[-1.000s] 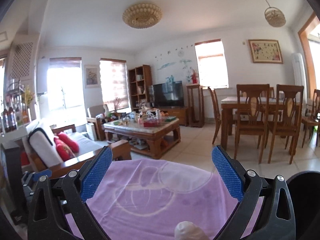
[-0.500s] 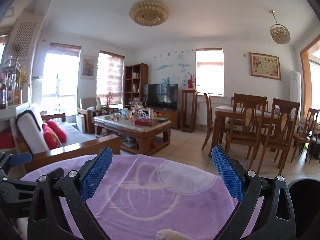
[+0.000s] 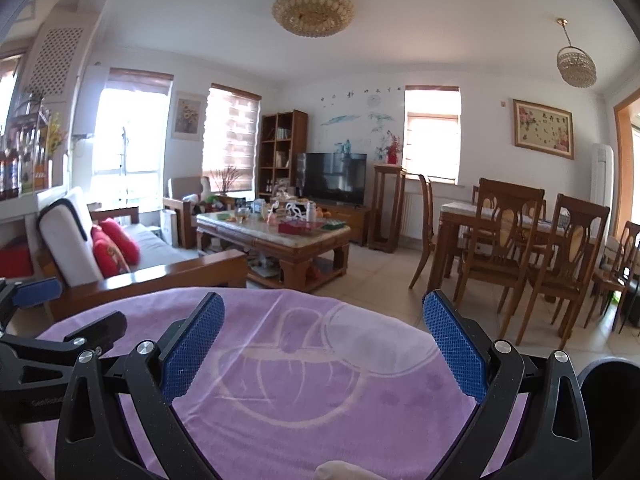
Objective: Collect trash
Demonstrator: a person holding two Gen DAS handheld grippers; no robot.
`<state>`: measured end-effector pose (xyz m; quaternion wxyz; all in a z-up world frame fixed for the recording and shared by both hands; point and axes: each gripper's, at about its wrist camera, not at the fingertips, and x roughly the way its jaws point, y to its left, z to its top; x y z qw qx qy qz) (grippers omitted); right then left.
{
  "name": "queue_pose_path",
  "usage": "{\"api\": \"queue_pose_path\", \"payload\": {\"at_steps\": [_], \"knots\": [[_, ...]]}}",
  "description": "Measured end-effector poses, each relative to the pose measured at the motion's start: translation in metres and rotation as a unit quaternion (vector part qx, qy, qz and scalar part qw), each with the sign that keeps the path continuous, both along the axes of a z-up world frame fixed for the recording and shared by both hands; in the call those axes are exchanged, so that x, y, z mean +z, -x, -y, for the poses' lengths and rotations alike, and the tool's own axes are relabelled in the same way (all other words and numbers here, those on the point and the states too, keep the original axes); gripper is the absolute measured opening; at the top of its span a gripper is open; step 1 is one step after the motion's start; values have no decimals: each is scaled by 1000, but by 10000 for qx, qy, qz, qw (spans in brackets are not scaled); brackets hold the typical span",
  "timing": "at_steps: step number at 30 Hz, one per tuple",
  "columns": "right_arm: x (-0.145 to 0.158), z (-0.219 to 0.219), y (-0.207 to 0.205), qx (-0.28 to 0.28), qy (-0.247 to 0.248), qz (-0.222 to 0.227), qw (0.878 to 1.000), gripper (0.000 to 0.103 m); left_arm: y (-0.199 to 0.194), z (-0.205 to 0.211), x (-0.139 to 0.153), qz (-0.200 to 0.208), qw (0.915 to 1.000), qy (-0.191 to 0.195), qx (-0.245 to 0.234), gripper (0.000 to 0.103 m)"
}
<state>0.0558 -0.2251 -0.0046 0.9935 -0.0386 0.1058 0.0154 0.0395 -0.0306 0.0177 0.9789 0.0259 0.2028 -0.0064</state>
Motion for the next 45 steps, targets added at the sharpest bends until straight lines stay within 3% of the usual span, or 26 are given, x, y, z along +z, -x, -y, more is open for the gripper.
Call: {"api": "queue_pose_path", "payload": {"at_steps": [45], "knots": [[-7, 5, -6, 44, -80, -181, 9998, 98, 5, 14, -4, -26, 9998, -151, -97, 98]]}}
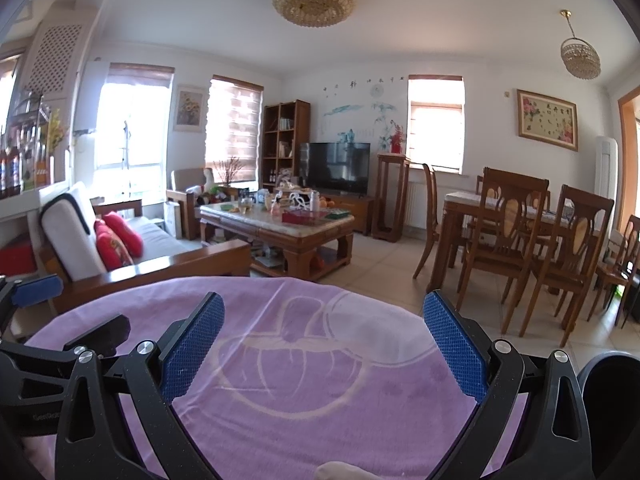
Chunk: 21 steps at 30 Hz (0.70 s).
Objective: Collect trash
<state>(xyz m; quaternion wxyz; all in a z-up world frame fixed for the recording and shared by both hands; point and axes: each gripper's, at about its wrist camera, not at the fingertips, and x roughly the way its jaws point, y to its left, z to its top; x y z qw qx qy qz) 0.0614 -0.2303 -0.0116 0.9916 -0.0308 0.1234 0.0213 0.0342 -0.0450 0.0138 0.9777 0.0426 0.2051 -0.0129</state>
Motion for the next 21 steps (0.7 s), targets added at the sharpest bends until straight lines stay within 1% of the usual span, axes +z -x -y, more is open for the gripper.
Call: {"api": "queue_pose_path", "payload": {"at_steps": [12, 15, 17, 19, 21], "knots": [[0, 0, 0, -4, 1, -6, 10000, 98, -1, 2, -2, 25, 10000, -21, -13, 98], [0, 0, 0, 2, -12, -3, 10000, 98, 1, 1, -2, 145, 9998, -74, 63, 98], [0, 0, 0, -12, -3, -1, 10000, 98, 4, 0, -1, 265, 9996, -27, 110, 98], [0, 0, 0, -12, -9, -2, 10000, 98, 5, 0, -1, 249, 9996, 35, 92, 98], [0, 0, 0, -17, 2, 8, 10000, 98, 3, 0, -2, 223, 9996, 4, 153, 98]]}}
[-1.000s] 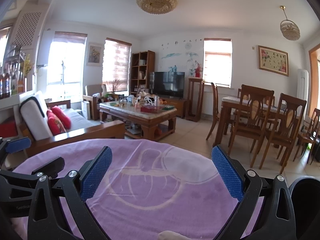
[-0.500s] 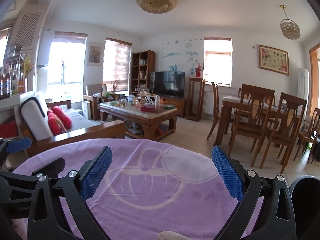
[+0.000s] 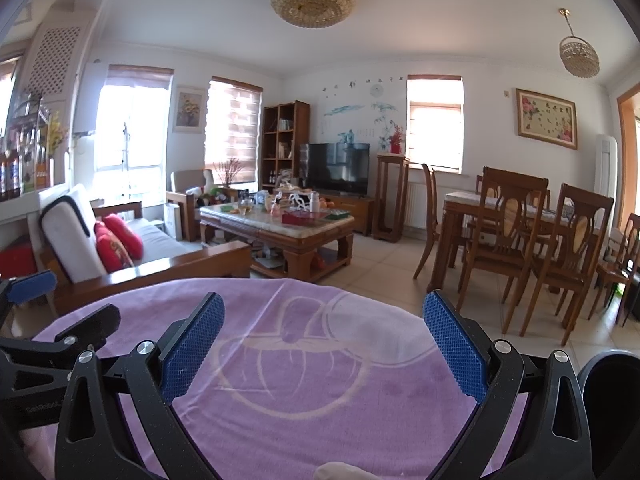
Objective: Collect trash
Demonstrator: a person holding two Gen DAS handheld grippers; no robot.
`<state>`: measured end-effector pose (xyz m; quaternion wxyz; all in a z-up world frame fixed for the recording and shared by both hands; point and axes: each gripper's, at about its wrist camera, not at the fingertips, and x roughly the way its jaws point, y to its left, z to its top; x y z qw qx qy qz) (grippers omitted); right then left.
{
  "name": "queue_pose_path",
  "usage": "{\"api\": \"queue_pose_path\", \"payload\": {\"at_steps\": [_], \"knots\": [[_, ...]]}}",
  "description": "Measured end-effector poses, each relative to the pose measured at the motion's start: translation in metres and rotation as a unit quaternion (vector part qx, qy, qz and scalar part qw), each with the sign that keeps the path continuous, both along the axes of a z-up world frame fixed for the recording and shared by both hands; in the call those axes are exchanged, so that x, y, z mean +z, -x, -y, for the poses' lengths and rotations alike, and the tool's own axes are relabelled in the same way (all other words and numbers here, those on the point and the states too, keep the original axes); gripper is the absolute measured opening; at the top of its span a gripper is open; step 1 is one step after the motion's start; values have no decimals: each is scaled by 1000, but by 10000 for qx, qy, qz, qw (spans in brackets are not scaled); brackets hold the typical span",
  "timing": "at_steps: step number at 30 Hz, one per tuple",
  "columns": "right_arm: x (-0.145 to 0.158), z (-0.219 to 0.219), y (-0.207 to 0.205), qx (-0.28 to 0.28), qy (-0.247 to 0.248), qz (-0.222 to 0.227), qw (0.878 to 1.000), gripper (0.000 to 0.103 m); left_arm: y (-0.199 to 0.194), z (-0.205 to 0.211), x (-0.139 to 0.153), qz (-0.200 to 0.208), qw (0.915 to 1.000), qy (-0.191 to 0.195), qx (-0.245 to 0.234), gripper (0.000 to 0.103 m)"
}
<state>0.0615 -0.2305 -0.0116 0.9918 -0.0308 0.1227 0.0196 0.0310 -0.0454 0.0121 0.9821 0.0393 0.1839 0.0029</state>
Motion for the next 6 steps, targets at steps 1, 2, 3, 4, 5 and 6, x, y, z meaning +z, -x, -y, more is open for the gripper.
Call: {"api": "queue_pose_path", "payload": {"at_steps": [1, 2, 3, 4, 5, 6], "knots": [[0, 0, 0, 2, -6, -1, 10000, 98, 0, 1, -1, -48, 10000, 11, -8, 98], [-1, -1, 0, 5, -12, -4, 10000, 98, -2, -1, 0, -83, 10000, 31, -32, 98], [-1, -1, 0, 4, -7, -2, 10000, 98, -4, -1, -1, -118, 9999, 43, -39, 98], [-1, -1, 0, 4, -5, 2, 10000, 98, -4, 0, -1, -145, 9999, 40, -36, 98], [0, 0, 0, 8, -11, -3, 10000, 98, -4, -1, -1, -158, 9999, 43, -43, 98], [-1, -1, 0, 10, -16, -4, 10000, 98, -4, -1, -2, -170, 9998, 56, -51, 98]]}}
